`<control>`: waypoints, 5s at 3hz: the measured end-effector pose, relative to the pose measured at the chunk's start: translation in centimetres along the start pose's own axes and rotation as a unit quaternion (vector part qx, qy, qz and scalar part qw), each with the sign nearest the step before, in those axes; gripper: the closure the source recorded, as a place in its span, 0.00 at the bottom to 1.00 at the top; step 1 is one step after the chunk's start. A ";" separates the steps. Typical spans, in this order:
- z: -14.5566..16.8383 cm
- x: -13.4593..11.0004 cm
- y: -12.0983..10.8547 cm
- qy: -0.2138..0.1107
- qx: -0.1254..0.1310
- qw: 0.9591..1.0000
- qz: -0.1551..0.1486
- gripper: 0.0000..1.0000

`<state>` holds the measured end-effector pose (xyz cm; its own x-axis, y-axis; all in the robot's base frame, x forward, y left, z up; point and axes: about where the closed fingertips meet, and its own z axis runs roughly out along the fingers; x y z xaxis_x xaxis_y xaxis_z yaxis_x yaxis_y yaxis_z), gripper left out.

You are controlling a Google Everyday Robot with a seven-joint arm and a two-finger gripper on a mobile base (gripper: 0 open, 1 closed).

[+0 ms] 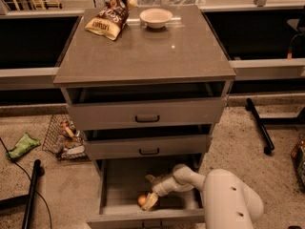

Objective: Pick orange from bottom drawer and place on counter

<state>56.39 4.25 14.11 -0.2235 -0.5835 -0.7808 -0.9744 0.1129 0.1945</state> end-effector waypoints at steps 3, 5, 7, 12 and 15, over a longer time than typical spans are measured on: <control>2.5 2.2 0.0 0.010 -0.010 1.000 0.014 0.65; -0.3 0.2 1.1 -0.017 -0.002 1.000 -0.012 1.00; -8.4 -6.5 6.6 -0.102 -0.018 0.988 -0.116 1.00; -16.1 -16.8 16.4 -0.060 0.059 0.962 -0.259 1.00; -17.9 -24.3 18.9 -0.035 0.019 0.950 -0.311 1.00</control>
Offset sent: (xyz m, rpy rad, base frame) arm -0.0006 0.0030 -0.0329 -0.0220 0.0303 -0.0040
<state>43.82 6.18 47.36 0.3959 -0.4911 -0.7759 -0.9183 -0.2069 -0.3376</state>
